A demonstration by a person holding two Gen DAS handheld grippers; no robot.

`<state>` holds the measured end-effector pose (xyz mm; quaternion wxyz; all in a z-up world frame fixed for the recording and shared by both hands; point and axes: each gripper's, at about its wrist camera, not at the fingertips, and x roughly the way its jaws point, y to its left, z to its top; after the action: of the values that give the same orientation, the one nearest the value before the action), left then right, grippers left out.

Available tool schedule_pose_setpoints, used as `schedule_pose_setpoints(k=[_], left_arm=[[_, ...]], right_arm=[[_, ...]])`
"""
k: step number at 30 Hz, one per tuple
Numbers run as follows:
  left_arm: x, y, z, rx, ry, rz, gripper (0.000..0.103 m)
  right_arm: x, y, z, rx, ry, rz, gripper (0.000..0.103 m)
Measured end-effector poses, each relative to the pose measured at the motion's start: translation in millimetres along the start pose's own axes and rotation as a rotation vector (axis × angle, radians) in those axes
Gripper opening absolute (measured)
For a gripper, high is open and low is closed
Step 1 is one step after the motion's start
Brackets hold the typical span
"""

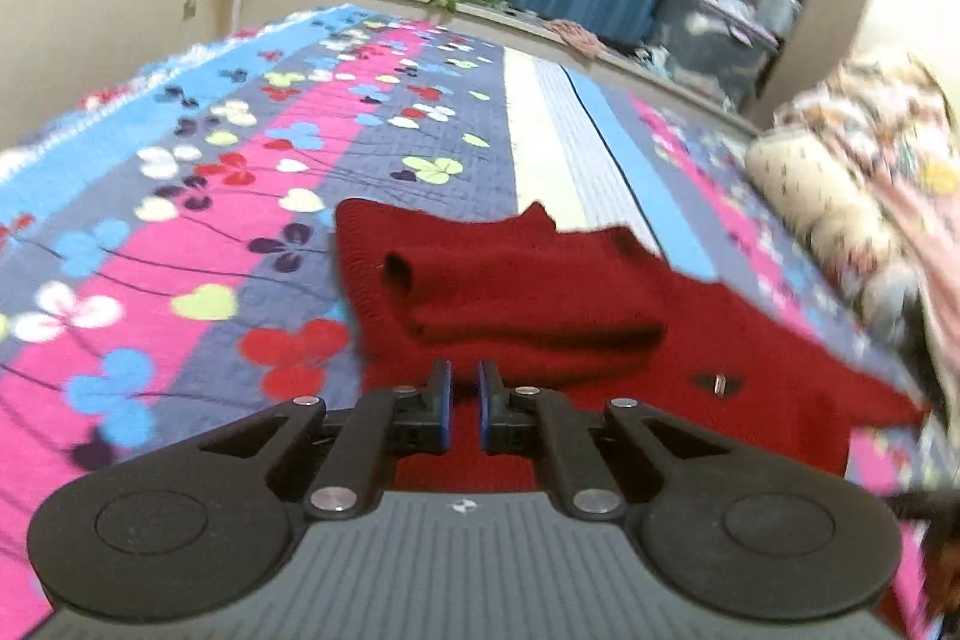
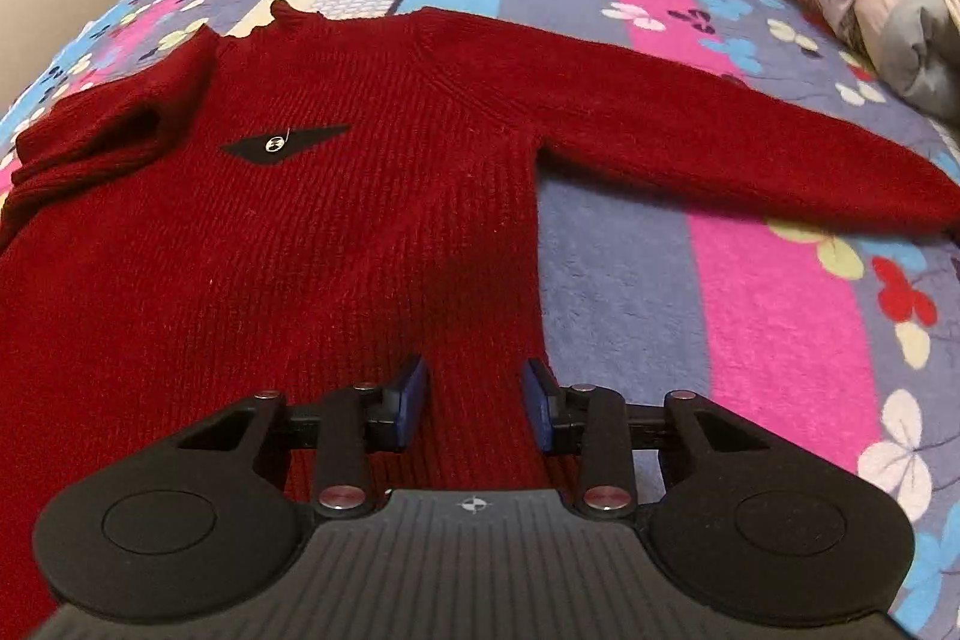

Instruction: Fold small clothes

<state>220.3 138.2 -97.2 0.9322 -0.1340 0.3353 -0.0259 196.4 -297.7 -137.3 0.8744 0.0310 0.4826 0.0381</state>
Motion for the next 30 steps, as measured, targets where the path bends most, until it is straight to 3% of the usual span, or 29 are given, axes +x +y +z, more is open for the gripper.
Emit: schedule_pose_setpoints(k=[3,7,12,14,16,18,20,23,25,28,29,30], left_arm=[[31,-2,8,-0.097,0.015,-0.022,0.013],[72,-2,9,-0.224,0.05,-0.017,0.042],[108,7,9,-0.359,0.048,0.008,0.049],[117,14,11,-0.417,0.048,0.022,0.044],[121,20,17,-0.416,0.053,0.052,0.011],[113,26,30,-0.343,0.029,0.087,0.01],[91,38,46,-0.235,-0.026,0.167,0.01],[47,86,72,-0.096,-0.13,0.32,0.01],[18,133,88,-0.016,-0.191,0.51,0.01],[-15,210,103,-0.021,-0.205,0.824,0.011],[-22,228,104,-0.031,-0.189,0.906,0.012],[-30,242,104,-0.056,-0.162,0.934,0.012]], right_arm=[[1,-6,5,0.017,0.016,0.017,0.038],[6,-9,7,0.008,0.028,0.033,0.04],[10,-11,11,0.007,0.036,0.043,0.041],[11,-11,11,0.0,0.037,0.044,0.041],[12,-11,12,-0.003,0.037,0.045,0.042],[13,-11,13,-0.003,0.038,0.045,0.042],[13,-11,14,-0.001,0.039,0.046,0.042],[11,-13,15,0.003,0.036,0.054,0.042],[10,-15,15,0.006,0.028,0.059,0.042],[7,-14,15,0.002,0.011,0.058,0.042],[6,-14,15,0.002,0.004,0.058,0.042],[5,-14,15,0.004,-0.003,0.059,0.042]])
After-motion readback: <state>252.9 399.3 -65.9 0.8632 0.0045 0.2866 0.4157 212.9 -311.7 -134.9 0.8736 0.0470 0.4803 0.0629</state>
